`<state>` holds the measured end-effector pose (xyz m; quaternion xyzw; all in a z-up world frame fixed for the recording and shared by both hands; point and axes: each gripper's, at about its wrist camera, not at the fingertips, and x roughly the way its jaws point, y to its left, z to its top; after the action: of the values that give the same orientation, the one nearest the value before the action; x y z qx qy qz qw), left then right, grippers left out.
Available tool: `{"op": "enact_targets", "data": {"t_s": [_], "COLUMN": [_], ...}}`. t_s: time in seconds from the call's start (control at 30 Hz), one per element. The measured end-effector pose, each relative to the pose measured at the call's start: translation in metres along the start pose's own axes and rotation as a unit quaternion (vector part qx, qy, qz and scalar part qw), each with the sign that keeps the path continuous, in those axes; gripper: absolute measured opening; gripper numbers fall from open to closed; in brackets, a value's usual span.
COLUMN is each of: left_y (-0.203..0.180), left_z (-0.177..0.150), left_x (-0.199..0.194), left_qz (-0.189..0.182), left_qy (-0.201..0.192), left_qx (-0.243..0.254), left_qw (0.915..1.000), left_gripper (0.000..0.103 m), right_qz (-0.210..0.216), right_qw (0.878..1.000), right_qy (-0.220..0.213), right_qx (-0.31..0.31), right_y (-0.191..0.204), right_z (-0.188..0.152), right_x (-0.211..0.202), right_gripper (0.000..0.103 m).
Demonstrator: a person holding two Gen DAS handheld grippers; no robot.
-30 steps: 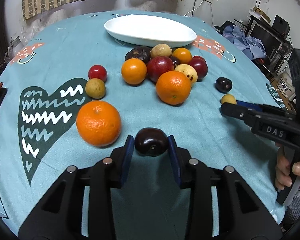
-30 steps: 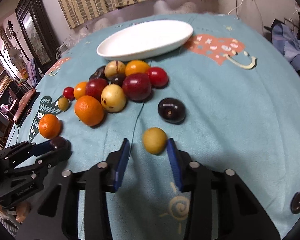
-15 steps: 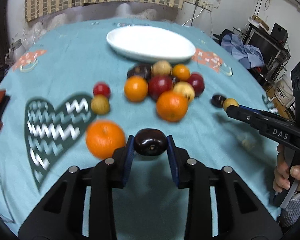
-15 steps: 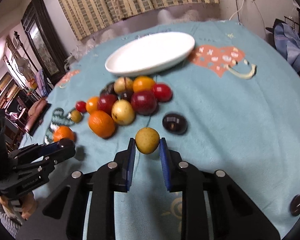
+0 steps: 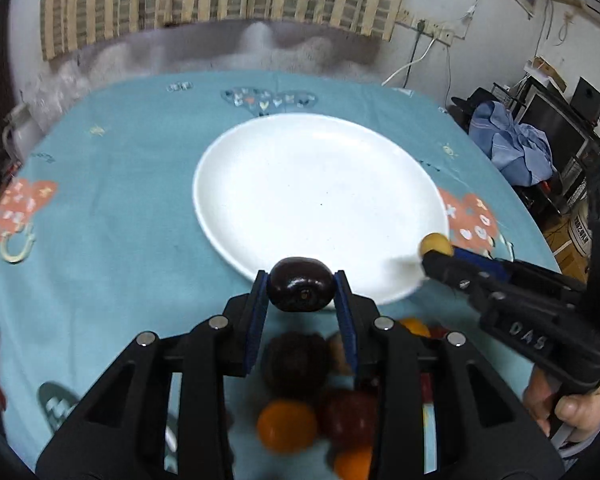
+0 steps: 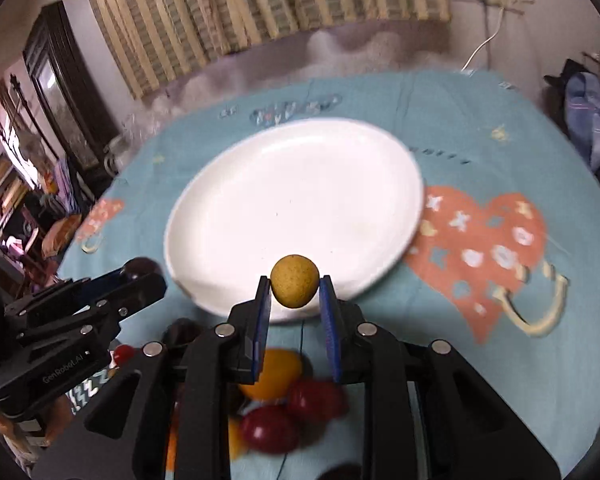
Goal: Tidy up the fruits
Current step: 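Carry both fruits to the white plate and release them there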
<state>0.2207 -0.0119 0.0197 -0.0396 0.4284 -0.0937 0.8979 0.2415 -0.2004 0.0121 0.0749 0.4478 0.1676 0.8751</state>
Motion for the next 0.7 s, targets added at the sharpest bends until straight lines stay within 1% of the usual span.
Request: {"op": "enact_targets", "data": {"t_s": [0.03,0.1,0.17,0.2,0.3,0.37,0.4,0.47,0.5,0.53,0.6,0.67,0.7], "left_y": [0.001,0.002,0.002,0.002,0.004,0.008,0.011,0.019,0.021,0.024,0.03,0.034,0.033], "left_z": [0.002,0.002,-0.001,-0.003,-0.004,-0.007,-0.011,-0.024,-0.03,-0.04,-0.065,-0.092,-0.107], "left_x": [0.004,0.007,0.004,0.001,-0.009,-0.021,-0.032,-0.058,-0.067,-0.078,-0.095,-0.104,-0.106], "left_qz": [-0.001,-0.005,-0.002,0.002,-0.001,0.003,0.005,0.016,0.024,0.032,0.05,0.067,0.076], "left_qy": [0.001,-0.002,-0.008,-0.015,-0.021,-0.024,-0.032,-0.052,-0.059,-0.065,-0.073,-0.072,-0.068], "left_qx": [-0.003,-0.003,0.0,0.0,-0.007,-0.012,-0.014,-0.015,-0.014,-0.013,-0.011,-0.01,-0.008], "left_qw": [1.0,1.0,1.0,0.9999,0.9998,0.9996,0.9994,0.9984,0.9979,0.9973,0.996,0.9951,0.9947], "left_gripper": [0.034,0.039,0.059,0.061,0.061,0.061,0.061,0.067,0.068,0.069,0.07,0.071,0.071], "right_qz": [0.002,0.004,0.004,0.008,0.014,0.021,0.032,0.039,0.041,0.041,0.032,0.01,0.006], "right_qw": [1.0,1.0,1.0,1.0,0.999,0.998,0.995,0.993,0.991,0.99,0.987,0.985,0.984], "right_qy": [0.0,-0.01,-0.009,-0.014,-0.034,-0.064,-0.088,-0.114,-0.124,-0.133,-0.157,-0.167,-0.17], "right_qx": [0.004,0.009,0.008,0.011,0.012,0.016,0.012,0.002,-0.004,-0.008,-0.029,-0.043,-0.044], "right_y": [-0.002,-0.006,-0.007,-0.008,-0.006,-0.004,-0.002,0.003,0.006,0.007,0.01,0.011,0.009], "right_z": [0.003,0.003,0.003,0.003,0.004,0.006,0.004,-0.002,-0.011,-0.02,-0.048,-0.076,-0.086], "right_x": [0.004,0.002,-0.001,-0.006,-0.021,-0.043,-0.063,-0.092,-0.107,-0.118,-0.137,-0.145,-0.146], "right_gripper": [0.025,0.027,0.027,0.028,0.028,0.028,0.028,0.029,0.045,0.072,0.084,0.085,0.085]}}
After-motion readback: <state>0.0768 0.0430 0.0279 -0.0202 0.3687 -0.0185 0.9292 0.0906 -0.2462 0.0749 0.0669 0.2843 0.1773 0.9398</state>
